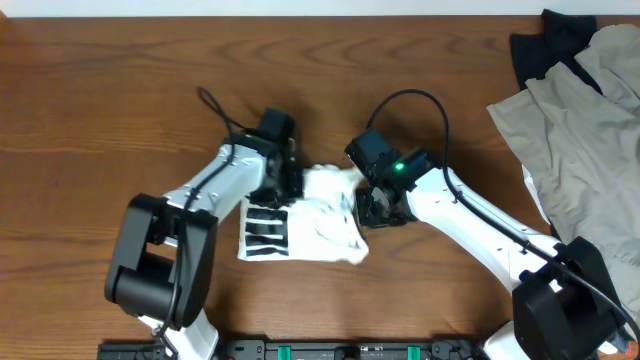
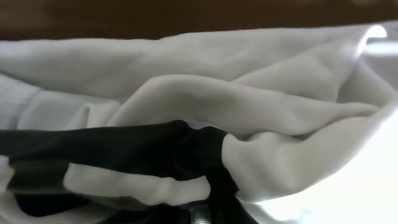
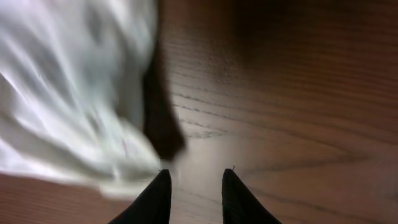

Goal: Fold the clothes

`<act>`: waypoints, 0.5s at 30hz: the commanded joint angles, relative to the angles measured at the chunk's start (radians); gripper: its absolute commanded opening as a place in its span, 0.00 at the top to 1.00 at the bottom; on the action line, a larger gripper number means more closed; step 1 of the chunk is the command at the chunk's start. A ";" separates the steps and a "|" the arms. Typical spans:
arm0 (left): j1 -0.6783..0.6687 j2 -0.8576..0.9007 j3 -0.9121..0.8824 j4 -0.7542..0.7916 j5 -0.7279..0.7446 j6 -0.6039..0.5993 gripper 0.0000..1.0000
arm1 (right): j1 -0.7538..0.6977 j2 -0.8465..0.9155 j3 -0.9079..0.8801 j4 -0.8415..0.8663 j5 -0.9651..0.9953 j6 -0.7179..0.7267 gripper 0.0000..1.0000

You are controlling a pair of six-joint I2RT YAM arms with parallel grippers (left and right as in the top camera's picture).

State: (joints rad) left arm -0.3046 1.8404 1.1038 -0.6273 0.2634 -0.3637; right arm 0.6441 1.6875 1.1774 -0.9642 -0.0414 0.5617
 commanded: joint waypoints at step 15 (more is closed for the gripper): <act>0.426 0.037 -0.004 -0.217 0.353 -0.235 0.94 | -0.013 -0.008 0.005 -0.013 0.045 -0.018 0.74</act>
State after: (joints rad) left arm 0.1024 1.8591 1.1076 -0.8284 0.4656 -0.5819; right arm 0.6422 1.6875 1.1774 -0.9756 -0.0143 0.5552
